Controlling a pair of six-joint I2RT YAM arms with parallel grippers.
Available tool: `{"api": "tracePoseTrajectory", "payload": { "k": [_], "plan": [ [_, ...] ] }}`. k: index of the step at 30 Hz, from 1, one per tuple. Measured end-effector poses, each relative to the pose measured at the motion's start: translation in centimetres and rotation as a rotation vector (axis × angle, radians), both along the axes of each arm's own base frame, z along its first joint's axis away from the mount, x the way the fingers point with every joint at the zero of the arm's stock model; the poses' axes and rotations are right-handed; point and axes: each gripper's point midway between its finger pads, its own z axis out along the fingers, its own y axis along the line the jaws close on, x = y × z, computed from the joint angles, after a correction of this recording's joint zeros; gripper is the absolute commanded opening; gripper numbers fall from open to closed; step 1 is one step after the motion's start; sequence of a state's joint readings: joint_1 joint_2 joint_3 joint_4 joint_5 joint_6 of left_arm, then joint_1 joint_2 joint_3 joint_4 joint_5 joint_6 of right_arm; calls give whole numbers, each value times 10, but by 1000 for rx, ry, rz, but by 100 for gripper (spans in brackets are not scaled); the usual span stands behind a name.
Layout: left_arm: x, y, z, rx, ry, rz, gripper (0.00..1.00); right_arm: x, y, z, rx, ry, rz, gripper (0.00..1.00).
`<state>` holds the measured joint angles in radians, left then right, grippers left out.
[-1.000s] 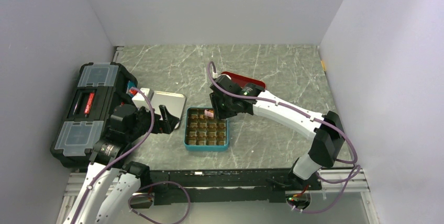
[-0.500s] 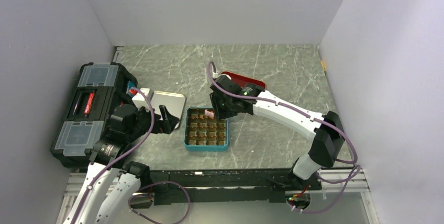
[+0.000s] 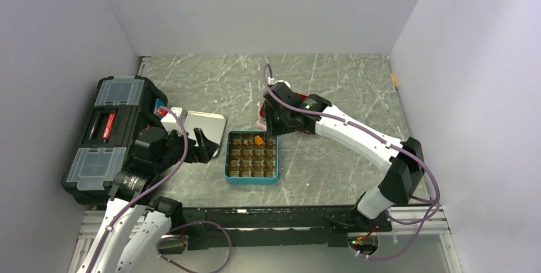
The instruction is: Pack the cookies
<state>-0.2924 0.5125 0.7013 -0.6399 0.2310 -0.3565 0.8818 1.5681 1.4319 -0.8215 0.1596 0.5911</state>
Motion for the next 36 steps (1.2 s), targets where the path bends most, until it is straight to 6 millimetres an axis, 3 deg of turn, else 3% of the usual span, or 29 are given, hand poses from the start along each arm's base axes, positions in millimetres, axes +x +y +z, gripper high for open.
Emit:
{"api": "tracePoseTrajectory", "payload": {
  "k": [16, 27, 36],
  "plan": [
    [0, 0, -1, 1, 3, 0, 99, 61, -43, 18, 1, -55, -112, 40],
    [2, -1, -5, 7, 24, 1, 99, 83, -35, -23, -57, 25, -99, 40],
    [3, 0, -7, 11, 31, 3, 99, 93, -24, -43, -66, 66, -87, 40]
  ]
}}
